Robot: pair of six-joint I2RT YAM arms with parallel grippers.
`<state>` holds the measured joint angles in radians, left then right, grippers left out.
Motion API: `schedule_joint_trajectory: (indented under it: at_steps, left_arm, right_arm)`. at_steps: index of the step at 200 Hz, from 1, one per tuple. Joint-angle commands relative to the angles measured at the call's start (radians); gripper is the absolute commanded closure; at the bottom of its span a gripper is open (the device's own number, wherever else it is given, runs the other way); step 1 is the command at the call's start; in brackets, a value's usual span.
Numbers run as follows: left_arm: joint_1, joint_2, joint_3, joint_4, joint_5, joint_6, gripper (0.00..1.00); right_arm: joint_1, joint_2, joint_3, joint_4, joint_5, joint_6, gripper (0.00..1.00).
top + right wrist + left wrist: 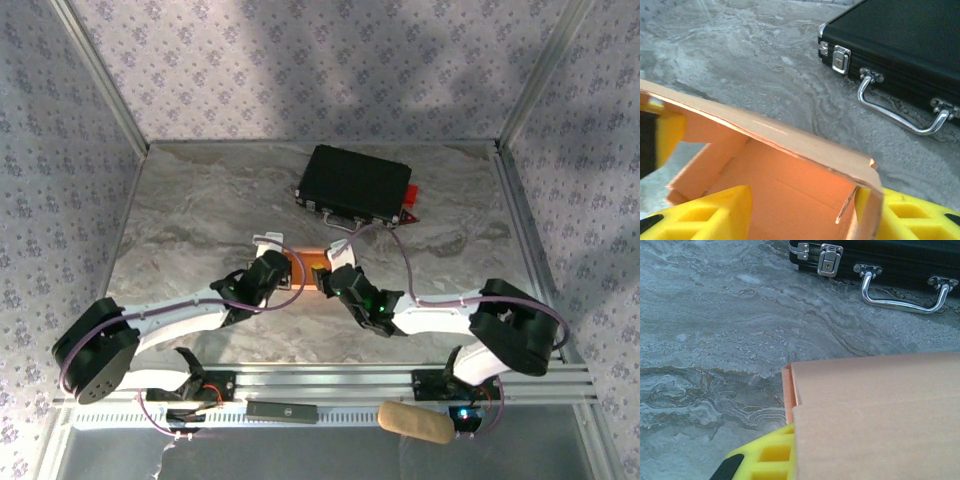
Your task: Fold the paper box
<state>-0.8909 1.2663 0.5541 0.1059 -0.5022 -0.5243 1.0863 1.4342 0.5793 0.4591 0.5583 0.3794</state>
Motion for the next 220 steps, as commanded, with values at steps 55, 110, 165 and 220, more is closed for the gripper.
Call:
schedule_joint_trajectory:
  at_steps: [55,110,165,220]
  left_arm:
    - [-0.028,0.043,0.032,-0.008,0.031,-0.031,0.96]
    - [-0.032,0.06,0.06,-0.056,0.002,-0.063,0.96]
    - [-0.043,0.078,0.071,-0.084,-0.064,-0.114,0.98]
    - [-0.11,0.124,0.102,-0.095,-0.197,-0.182,0.98]
  right_arm:
    - [0.081,-0.114,-0.01,-0.18,0.021,0.306,0.41]
    - [0.084,-0.039,0.028,-0.285,0.06,0.345,0.35]
    - [0.156,-0.057,0.092,-0.382,0.097,0.297,0.21]
    - [0.251,-0.229,0.034,-0.47,0.153,0.458,0.24]
